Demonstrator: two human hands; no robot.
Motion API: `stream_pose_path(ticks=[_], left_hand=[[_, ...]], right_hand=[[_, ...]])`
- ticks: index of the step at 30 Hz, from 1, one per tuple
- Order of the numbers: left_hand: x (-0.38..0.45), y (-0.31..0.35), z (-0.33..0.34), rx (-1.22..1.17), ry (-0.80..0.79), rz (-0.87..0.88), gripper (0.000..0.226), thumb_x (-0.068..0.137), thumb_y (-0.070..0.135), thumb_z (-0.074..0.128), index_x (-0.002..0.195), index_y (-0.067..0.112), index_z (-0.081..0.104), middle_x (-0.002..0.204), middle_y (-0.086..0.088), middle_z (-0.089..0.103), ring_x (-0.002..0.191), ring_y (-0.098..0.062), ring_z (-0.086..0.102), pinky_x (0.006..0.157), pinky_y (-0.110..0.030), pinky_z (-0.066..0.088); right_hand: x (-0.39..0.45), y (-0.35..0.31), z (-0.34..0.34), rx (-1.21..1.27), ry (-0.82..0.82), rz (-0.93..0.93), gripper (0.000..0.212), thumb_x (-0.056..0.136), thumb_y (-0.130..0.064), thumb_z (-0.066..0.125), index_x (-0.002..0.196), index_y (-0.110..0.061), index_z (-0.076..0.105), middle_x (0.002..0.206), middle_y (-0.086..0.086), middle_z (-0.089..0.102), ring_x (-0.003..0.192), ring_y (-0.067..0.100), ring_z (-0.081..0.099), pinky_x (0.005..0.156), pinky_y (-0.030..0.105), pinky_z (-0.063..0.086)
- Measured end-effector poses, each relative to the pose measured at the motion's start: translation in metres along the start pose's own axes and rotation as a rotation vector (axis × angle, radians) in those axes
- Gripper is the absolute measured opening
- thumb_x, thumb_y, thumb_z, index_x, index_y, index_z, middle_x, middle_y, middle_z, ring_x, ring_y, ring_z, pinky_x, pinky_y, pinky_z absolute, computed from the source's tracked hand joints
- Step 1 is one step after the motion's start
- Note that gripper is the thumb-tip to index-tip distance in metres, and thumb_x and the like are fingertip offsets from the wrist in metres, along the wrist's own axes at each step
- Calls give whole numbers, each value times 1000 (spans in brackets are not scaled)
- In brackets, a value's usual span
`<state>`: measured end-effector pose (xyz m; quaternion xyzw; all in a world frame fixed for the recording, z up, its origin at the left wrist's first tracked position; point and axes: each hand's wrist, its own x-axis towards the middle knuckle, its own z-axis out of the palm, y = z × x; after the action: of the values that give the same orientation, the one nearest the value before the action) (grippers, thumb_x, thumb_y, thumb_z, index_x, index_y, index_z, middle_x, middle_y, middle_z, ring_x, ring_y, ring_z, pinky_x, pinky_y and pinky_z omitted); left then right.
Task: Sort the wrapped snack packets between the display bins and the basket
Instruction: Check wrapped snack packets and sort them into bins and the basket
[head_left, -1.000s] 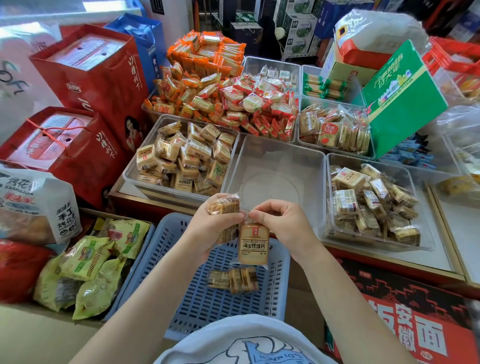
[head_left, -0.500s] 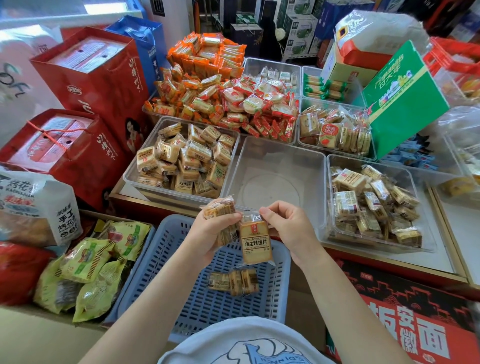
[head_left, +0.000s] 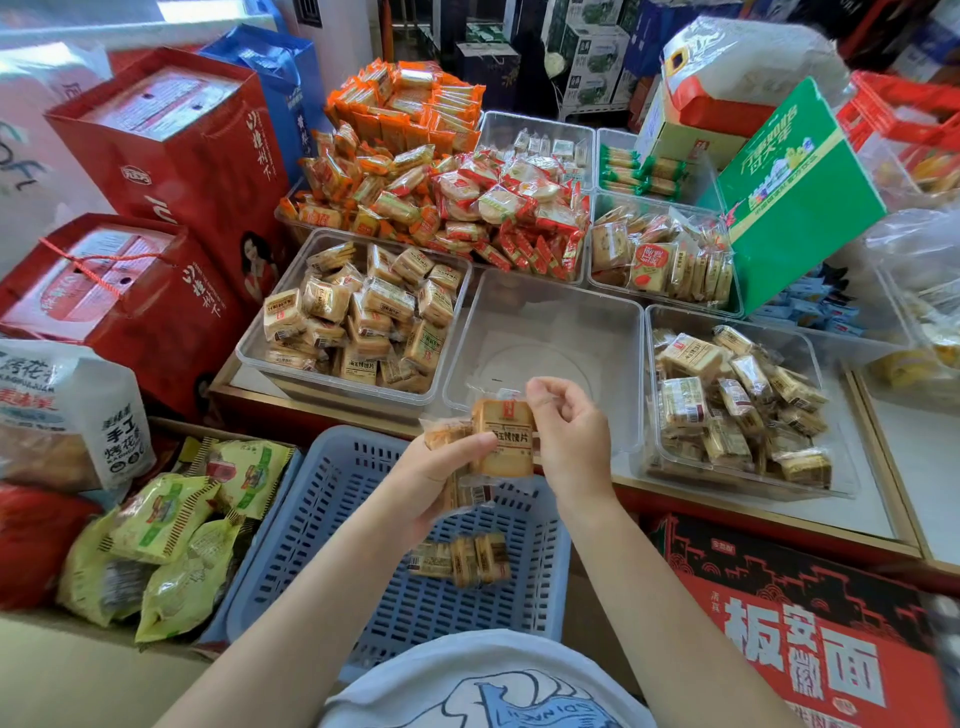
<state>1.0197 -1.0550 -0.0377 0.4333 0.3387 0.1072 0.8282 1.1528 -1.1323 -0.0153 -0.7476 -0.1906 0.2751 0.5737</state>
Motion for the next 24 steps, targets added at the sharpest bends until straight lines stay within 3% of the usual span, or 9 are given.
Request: stream_pose_path(ticks=[3, 6, 8, 11, 13, 15, 18, 24], left_hand=[[1, 3, -3, -5, 133, 27, 58, 76, 38, 79, 125, 9, 68, 118, -20, 73, 96, -28, 71, 75, -33, 60], [1, 7, -3, 22, 143, 46, 55, 82, 47, 72, 124, 10, 69, 116, -19, 74, 106, -35, 70, 90, -45, 53], [0, 8, -4, -4, 126, 31, 55, 83, 50, 70, 123, 12, 70, 114, -18, 75, 104, -33, 71, 96, -49, 51], [-1, 9, -6, -105, 91, 7, 59, 85, 51, 72, 127, 10, 67, 119, -28, 69, 92, -30, 69, 87, -45, 54], [-1, 11, -5, -199, 101, -16, 67, 85, 48, 69, 136, 6, 59, 116, -28, 70, 87, -30, 70, 83, -42, 58], [-1, 13, -5, -265, 114, -30, 72, 83, 45, 68, 139, 2, 53, 101, -20, 73, 78, -26, 72, 74, -37, 61], [0, 13, -6, -274, 148, -40, 75, 81, 42, 69, 141, 0, 51, 91, -15, 72, 71, -24, 71, 67, -34, 61], [5, 14, -8, -197, 158, -43, 75, 79, 47, 70, 139, 3, 55, 116, -23, 71, 87, -29, 73, 70, -37, 60]], right_hand=[[-3, 0, -3, -104, -207, -7, 49, 95, -55, 59, 134, -28, 48, 114, 0, 68, 101, 15, 69, 86, 37, 61], [-9, -1, -4, -127, -389, 9, 50, 89, -56, 66, 131, -33, 50, 122, -3, 62, 105, 11, 67, 90, 34, 60], [-9, 1, -6, -94, -385, 42, 39, 94, -42, 69, 129, -34, 52, 121, 1, 63, 104, 13, 69, 91, 35, 60], [-6, 3, -8, 150, -385, 221, 25, 102, -25, 58, 127, -20, 58, 121, 17, 67, 104, 25, 71, 96, 44, 58], [-6, 4, -12, 412, -383, 338, 33, 103, -25, 47, 125, -6, 62, 117, 23, 68, 102, 31, 66, 92, 45, 58], [-6, 3, -15, 546, -357, 381, 43, 102, -25, 37, 121, 1, 65, 107, 23, 69, 93, 30, 63, 79, 39, 50], [-6, 2, -19, 589, -378, 376, 48, 102, -23, 30, 117, 2, 67, 103, 25, 71, 82, 28, 66, 77, 38, 47], [-6, 3, -22, 566, -415, 327, 47, 104, -25, 29, 119, -1, 67, 106, 25, 71, 84, 29, 66, 77, 38, 49]])
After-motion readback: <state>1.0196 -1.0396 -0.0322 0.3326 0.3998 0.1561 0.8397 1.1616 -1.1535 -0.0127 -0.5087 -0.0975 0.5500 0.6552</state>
